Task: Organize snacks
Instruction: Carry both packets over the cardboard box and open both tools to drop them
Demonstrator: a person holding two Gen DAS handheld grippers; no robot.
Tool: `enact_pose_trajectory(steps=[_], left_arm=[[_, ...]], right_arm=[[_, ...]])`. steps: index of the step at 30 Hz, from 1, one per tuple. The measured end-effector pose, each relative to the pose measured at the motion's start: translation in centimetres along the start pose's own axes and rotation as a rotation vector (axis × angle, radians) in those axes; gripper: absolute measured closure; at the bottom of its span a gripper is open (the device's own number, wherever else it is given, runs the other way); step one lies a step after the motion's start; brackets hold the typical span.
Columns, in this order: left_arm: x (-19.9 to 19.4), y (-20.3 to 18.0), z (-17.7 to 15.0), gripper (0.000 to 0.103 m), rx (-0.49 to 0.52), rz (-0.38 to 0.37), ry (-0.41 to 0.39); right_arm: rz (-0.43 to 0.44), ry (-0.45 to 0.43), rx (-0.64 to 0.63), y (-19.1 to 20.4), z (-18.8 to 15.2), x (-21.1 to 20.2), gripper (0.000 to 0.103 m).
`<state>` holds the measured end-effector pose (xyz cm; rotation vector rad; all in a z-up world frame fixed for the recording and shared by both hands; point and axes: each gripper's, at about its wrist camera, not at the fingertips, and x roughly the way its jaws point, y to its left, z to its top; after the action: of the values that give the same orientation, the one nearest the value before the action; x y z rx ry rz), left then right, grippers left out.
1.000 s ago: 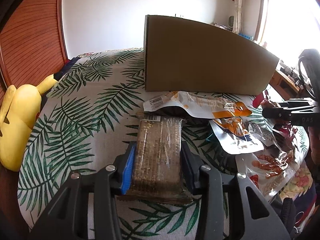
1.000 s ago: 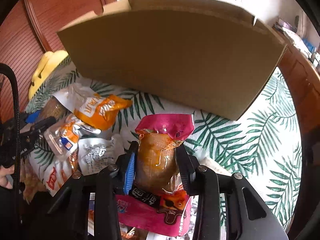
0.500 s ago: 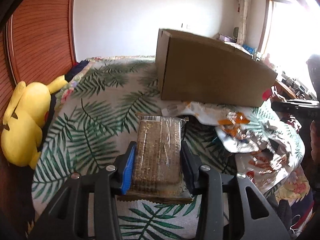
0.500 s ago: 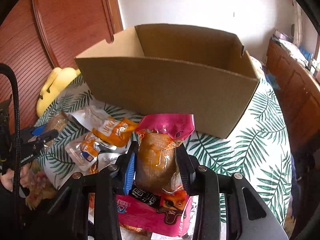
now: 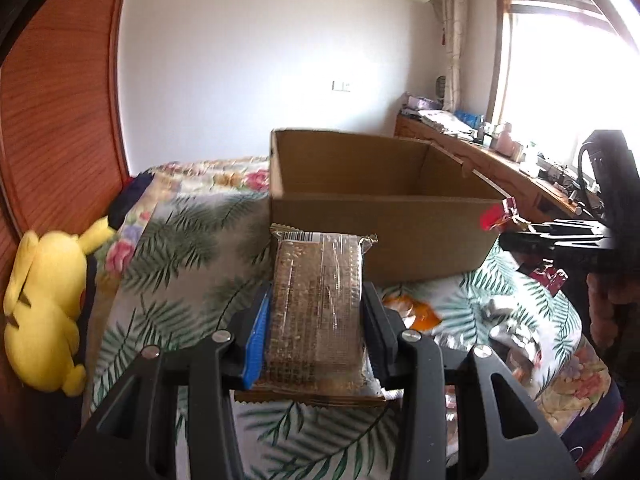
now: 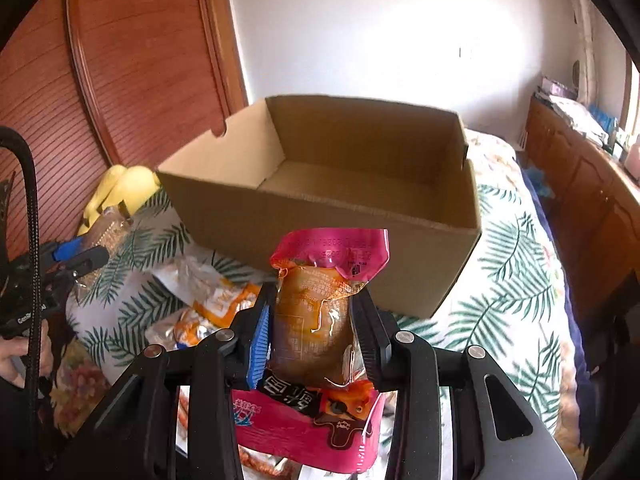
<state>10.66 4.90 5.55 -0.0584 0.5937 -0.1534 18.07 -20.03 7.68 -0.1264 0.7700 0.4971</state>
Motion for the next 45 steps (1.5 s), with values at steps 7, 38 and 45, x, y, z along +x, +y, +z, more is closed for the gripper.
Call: enact_pose_trajectory(steps=[7,38,45], left_arm=[[1.2,-1.0,3.6,0.062,0.021,-0.006,-0.033],[11.7,-2.5,11.5,0.062,0.062,-0.05,-0.008],[14.3,-3.0,11.6,0.062,0.065,-0.049,0.023]], right_arm=[[-0.012,-0.038,0.003,-0.5,2.4,0.2,0.065],[0.069,-0.09,0.061,-5.2,11.1,6.1,0.065],[0.012,-0.072,0.032,-5.2,11.3,8.6,0.065]])
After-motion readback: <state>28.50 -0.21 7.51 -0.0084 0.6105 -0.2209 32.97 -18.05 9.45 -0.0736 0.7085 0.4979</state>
